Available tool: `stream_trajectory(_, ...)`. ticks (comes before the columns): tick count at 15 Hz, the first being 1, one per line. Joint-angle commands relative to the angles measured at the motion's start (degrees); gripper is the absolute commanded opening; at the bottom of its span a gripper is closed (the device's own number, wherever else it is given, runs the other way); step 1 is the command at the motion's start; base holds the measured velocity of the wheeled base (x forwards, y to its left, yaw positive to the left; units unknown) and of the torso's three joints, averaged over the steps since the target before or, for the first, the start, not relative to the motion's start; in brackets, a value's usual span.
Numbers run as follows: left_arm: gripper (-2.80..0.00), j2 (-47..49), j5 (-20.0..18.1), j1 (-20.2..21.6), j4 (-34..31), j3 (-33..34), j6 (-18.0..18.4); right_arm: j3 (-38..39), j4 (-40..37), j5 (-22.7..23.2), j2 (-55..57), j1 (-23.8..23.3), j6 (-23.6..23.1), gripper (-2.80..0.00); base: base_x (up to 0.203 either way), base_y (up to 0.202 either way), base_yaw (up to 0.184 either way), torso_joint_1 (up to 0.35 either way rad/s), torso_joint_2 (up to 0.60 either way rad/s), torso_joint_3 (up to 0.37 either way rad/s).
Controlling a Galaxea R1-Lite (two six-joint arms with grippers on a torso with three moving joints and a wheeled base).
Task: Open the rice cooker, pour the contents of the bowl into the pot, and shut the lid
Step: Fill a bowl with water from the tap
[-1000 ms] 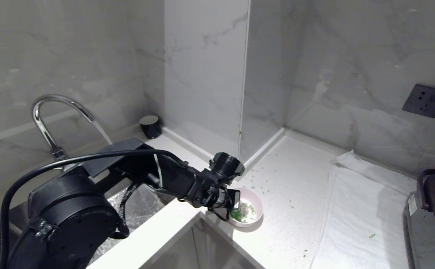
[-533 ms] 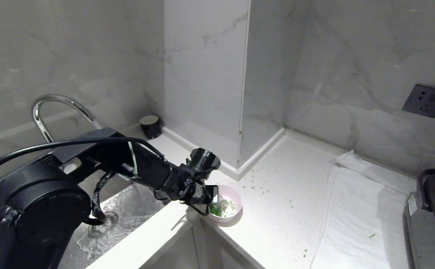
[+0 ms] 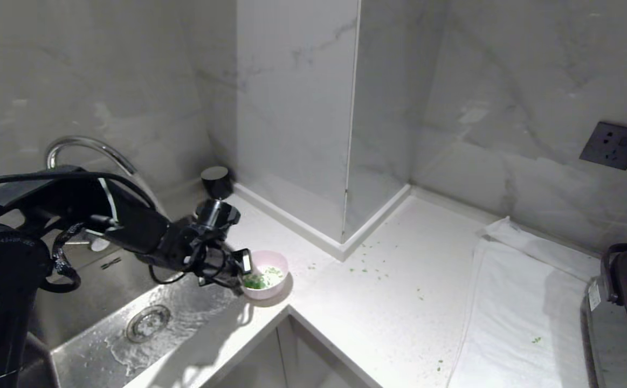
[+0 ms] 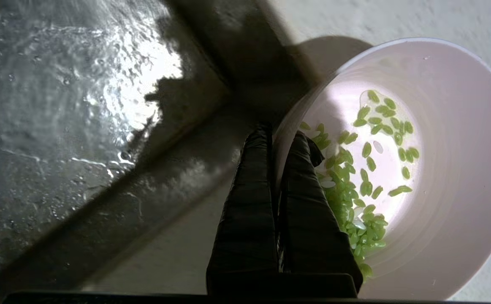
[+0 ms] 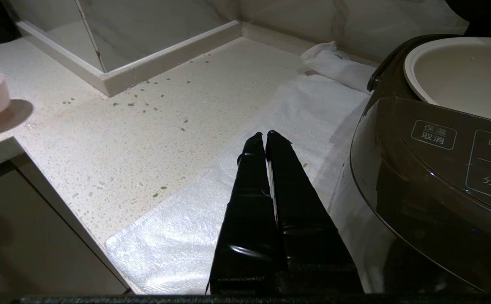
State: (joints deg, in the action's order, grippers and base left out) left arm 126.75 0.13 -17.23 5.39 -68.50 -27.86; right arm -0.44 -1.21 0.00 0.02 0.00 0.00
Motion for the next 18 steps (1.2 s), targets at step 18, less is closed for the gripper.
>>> stream_trajectory(18, -2.8, 7.2, -1.65, 27.01, 4.19, -4.39, 2.54, 0.0, -0.02, 0.0, -0.02, 0.0, -0.09, -2.8, 0.0, 0.0, 0.0, 0.0, 0.0, 0.0)
